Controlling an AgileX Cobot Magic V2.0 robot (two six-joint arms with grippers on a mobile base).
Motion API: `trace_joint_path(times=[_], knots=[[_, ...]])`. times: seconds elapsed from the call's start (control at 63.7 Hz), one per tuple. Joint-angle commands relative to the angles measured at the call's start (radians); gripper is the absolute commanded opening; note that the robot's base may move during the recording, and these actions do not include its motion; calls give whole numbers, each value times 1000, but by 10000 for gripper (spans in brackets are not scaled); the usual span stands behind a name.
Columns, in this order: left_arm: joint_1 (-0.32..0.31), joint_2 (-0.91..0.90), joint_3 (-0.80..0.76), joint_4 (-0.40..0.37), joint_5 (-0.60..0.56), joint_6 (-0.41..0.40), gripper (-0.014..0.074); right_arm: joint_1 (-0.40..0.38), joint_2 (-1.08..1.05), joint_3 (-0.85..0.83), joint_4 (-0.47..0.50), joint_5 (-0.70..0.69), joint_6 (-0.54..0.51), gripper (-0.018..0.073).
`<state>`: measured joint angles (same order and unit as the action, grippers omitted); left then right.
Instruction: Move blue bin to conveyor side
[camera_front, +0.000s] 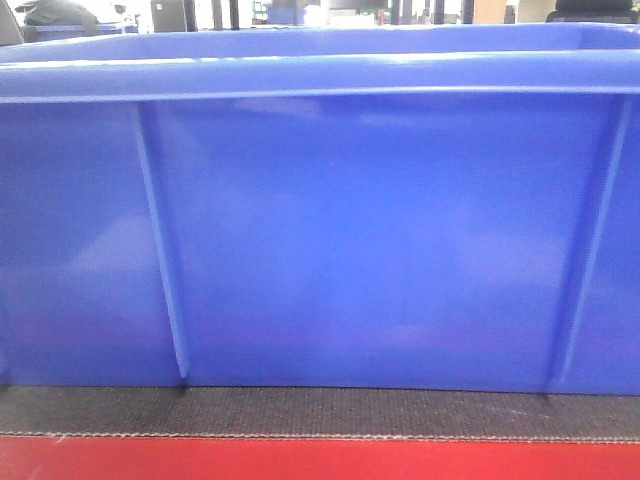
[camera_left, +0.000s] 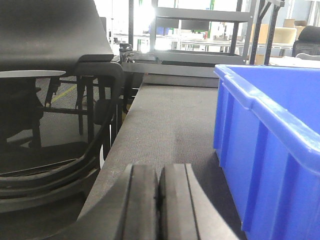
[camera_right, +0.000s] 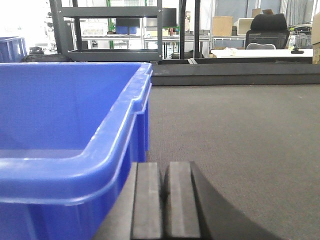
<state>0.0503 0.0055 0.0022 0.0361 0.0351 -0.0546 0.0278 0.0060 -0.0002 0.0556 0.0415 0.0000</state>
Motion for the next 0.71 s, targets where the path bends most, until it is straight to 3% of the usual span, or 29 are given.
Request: trace_joint_path(times=[0.0, 0.691], knots=[[2, -5, -2, -6, -23, 1, -22, -3, -6, 0, 2, -21, -8, -79], [2, -5, -2, -6, -23, 1, -22, -3, -6, 0, 2, -21, -8, -79]])
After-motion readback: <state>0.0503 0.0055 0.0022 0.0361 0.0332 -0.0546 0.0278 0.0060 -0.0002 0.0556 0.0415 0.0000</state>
